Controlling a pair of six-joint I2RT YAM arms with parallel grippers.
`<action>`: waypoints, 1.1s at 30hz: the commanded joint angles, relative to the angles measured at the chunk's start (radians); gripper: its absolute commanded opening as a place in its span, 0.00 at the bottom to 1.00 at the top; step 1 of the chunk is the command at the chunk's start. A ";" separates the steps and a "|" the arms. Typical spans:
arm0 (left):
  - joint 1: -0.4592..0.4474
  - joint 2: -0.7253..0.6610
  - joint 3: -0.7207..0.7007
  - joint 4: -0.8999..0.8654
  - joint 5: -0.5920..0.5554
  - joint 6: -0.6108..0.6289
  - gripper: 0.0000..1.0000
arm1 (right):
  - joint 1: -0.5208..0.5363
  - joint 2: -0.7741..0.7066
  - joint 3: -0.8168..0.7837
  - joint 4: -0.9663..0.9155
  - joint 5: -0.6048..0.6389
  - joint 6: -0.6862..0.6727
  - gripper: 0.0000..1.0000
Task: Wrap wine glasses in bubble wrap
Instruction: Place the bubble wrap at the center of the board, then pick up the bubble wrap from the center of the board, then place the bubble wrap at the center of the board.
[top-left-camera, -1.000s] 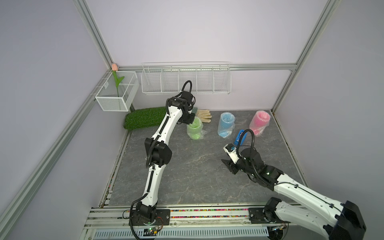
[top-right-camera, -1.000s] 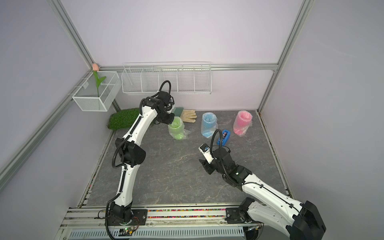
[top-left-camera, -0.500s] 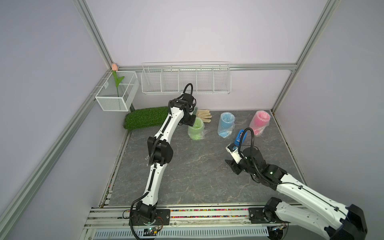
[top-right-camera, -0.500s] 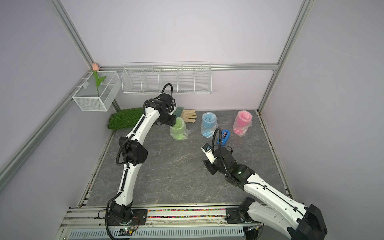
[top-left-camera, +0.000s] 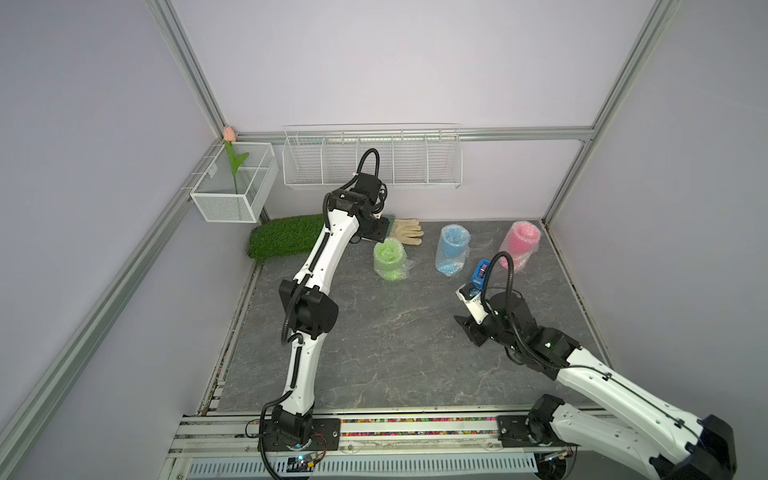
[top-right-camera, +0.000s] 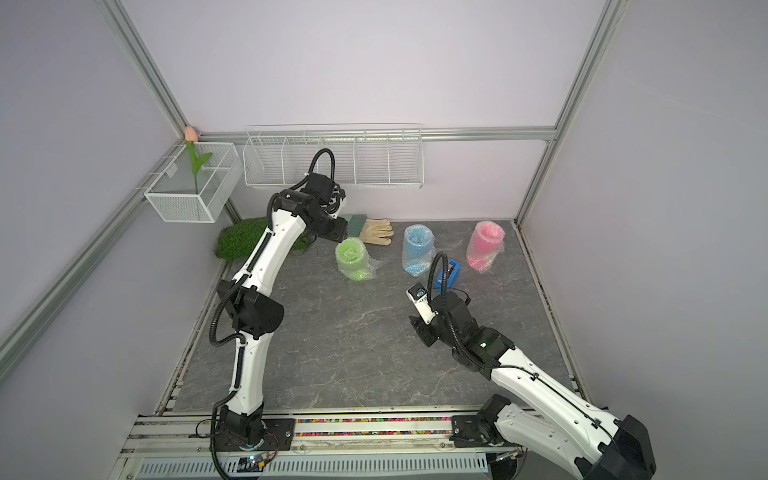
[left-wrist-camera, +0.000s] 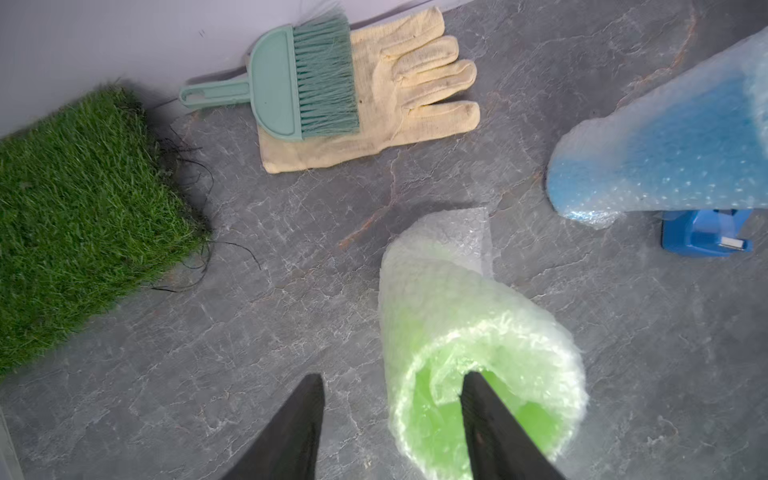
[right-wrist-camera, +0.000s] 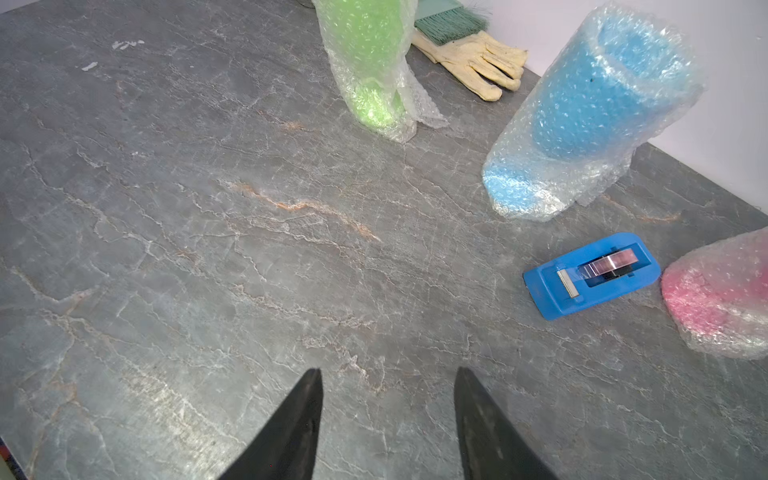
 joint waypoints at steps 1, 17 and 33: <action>0.002 0.030 -0.032 -0.047 -0.011 0.008 0.54 | -0.010 -0.018 0.022 -0.015 0.000 -0.009 0.54; 0.010 -0.034 -0.067 -0.138 -0.016 0.021 0.00 | -0.016 0.013 0.054 -0.039 -0.016 -0.027 0.54; 0.021 -0.025 -0.104 -0.272 0.023 0.043 0.00 | -0.016 0.093 0.101 -0.059 -0.071 -0.052 0.54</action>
